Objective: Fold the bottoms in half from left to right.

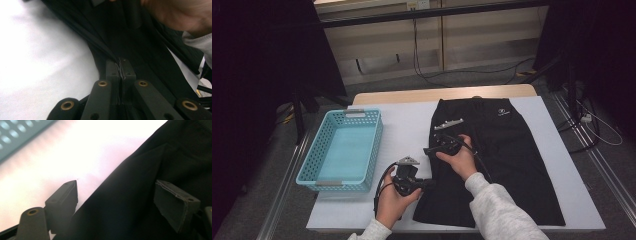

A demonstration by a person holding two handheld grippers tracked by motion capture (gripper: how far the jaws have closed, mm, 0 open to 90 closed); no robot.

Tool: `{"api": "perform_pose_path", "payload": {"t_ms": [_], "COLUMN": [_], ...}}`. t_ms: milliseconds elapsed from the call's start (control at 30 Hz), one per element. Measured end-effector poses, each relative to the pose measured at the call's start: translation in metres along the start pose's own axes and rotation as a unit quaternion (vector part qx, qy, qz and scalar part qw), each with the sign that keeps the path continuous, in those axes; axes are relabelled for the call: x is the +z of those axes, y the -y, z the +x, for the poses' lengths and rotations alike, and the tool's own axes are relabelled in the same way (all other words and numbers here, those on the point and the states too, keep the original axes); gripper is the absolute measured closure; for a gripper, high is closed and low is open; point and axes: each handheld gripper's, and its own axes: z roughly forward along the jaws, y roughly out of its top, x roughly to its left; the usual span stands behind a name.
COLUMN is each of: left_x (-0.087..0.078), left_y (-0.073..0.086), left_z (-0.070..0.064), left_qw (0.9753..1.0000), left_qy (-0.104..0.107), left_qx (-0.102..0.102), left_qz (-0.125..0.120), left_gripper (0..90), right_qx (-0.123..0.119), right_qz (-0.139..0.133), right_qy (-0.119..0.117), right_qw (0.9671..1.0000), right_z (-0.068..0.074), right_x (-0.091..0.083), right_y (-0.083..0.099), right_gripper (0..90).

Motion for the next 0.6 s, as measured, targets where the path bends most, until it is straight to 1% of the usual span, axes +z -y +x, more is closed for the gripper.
{"api": "perform_pose_path", "payload": {"t_ms": [67,133,167,200,233,267,333,367,400,433,533,600], "left_x": [0.000,0.000,0.000,0.000,0.000,0.000,0.000,0.000,-0.001,-0.001,-0.002,-0.002], "left_y": [0.000,0.000,0.000,0.000,0.000,0.000,0.000,0.000,0.000,-0.001,-0.001,-0.002], "left_z": [0.000,0.001,0.001,0.001,0.001,0.001,0.001,0.001,0.001,0.001,0.003,0.002], "left_qw": [1.0000,1.0000,1.0000,1.0000,1.0000,1.0000,1.0000,1.0000,1.0000,1.0000,0.9999,0.9999], "left_qy": [0.000,0.000,0.000,0.000,0.000,0.000,0.000,0.000,0.001,0.000,0.001,0.008], "left_qx": [-0.001,-0.001,-0.002,-0.003,-0.003,-0.003,-0.004,-0.003,-0.004,-0.003,-0.005,-0.008], "left_qz": [-0.001,-0.001,-0.002,-0.003,-0.003,-0.003,-0.003,-0.003,-0.004,-0.006,-0.009,-0.010], "left_gripper": [88.1,88.2,88.2,88.2,88.1,88.1,88.1,88.1,88.1,88.1,88.2,88.2], "right_qx": [-0.020,-0.030,-0.038,-0.053,-0.062,-0.060,-0.055,-0.045,-0.033,-0.020,0.001,0.013], "right_qz": [-0.002,-0.003,-0.003,-0.001,-0.001,-0.003,-0.005,-0.006,-0.006,-0.009,-0.019,-0.026], "right_qy": [0.016,0.023,0.029,0.045,0.057,0.056,0.065,0.064,0.056,0.048,0.040,0.036], "right_qw": [0.9997,0.9993,0.9988,0.9976,0.9964,0.9966,0.9963,0.9969,0.9979,0.9986,0.9990,0.9989], "right_z": [0.003,0.004,0.005,0.006,0.006,0.006,0.001,-0.003,-0.008,-0.013,-0.025,-0.031], "right_x": [0.003,0.005,0.006,0.006,0.006,0.006,0.003,0.002,-0.001,-0.004,-0.016,-0.025], "right_y": [0.000,-0.001,-0.001,-0.001,-0.001,0.000,-0.001,-0.001,-0.002,-0.001,0.003,0.008], "right_gripper": [21.9,23.9,28.2,35.9,39.3,41.8,62.4,68.7,75.2,79.7,85.7,86.5]}}
